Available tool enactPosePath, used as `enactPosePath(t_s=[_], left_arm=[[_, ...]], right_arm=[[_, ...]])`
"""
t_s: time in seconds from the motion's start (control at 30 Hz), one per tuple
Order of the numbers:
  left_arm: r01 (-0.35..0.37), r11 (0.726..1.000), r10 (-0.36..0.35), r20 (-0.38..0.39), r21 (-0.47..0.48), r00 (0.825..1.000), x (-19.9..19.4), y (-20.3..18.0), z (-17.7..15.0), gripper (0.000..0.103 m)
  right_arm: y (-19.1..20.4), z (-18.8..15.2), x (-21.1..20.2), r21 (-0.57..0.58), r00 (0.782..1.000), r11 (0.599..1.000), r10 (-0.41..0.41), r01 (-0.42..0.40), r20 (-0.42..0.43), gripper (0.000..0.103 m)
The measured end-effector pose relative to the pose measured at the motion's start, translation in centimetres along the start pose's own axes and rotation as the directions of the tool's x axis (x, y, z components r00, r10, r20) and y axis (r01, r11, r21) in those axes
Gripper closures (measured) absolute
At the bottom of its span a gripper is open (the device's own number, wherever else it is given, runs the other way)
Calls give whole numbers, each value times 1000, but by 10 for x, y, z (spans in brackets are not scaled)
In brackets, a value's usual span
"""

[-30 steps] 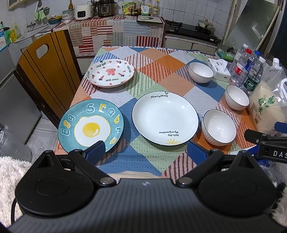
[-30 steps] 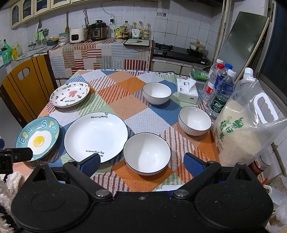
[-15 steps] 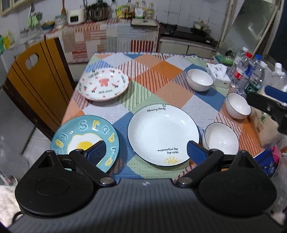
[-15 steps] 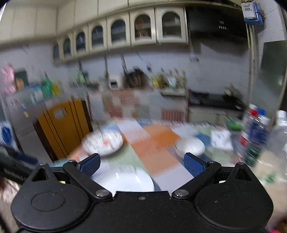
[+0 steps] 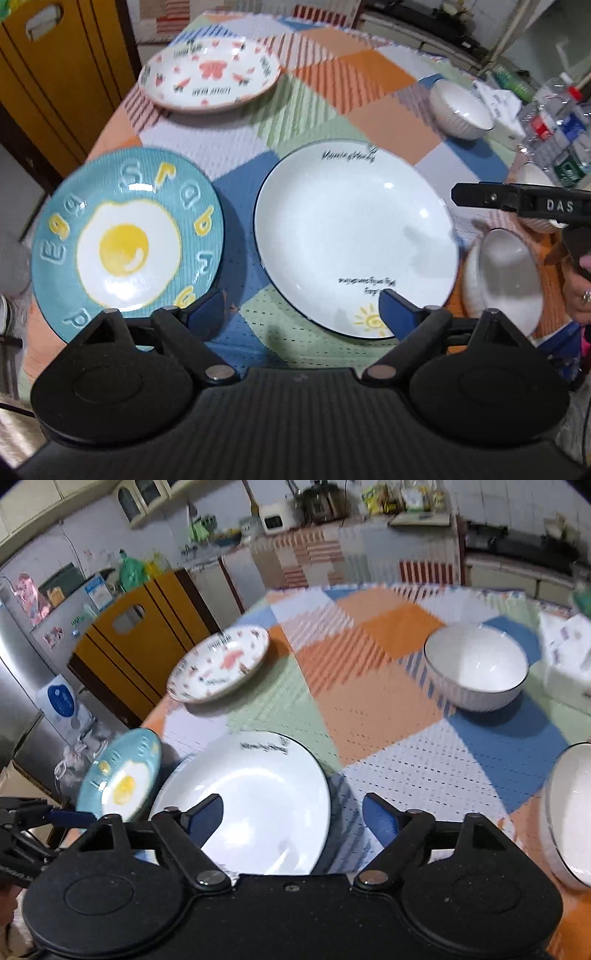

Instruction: Organize plates and bowls

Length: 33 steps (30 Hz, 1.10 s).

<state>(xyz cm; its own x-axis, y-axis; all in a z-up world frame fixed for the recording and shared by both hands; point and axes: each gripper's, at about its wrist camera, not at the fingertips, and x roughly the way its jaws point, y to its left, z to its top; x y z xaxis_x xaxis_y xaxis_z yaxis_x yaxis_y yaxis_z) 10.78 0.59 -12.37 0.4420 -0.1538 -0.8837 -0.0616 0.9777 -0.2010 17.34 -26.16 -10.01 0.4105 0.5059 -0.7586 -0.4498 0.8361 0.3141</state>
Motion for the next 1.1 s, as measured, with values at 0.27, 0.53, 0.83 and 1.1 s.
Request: enactPosePath(t_s=[0.27, 0.53, 0.83, 1.1], left_arm=[[13, 999, -17, -81, -47, 997, 37, 14, -4, 25], [53, 994, -64, -117, -91, 991, 51, 14, -4, 50], [46, 997, -51, -84, -62, 995, 56, 4, -1, 73], [78, 995, -82, -80, -61, 993, 48, 5, 15, 73]], right_arm=[[-21, 5, 45, 8, 990, 1000, 26, -25, -138, 34], [-40, 5, 63, 93, 973, 992, 100, -83, -207, 76], [-44, -2, 62, 105, 970, 985, 152, -134, -190, 87], [-43, 4, 57, 45, 973, 987, 159, -154, -166, 87]])
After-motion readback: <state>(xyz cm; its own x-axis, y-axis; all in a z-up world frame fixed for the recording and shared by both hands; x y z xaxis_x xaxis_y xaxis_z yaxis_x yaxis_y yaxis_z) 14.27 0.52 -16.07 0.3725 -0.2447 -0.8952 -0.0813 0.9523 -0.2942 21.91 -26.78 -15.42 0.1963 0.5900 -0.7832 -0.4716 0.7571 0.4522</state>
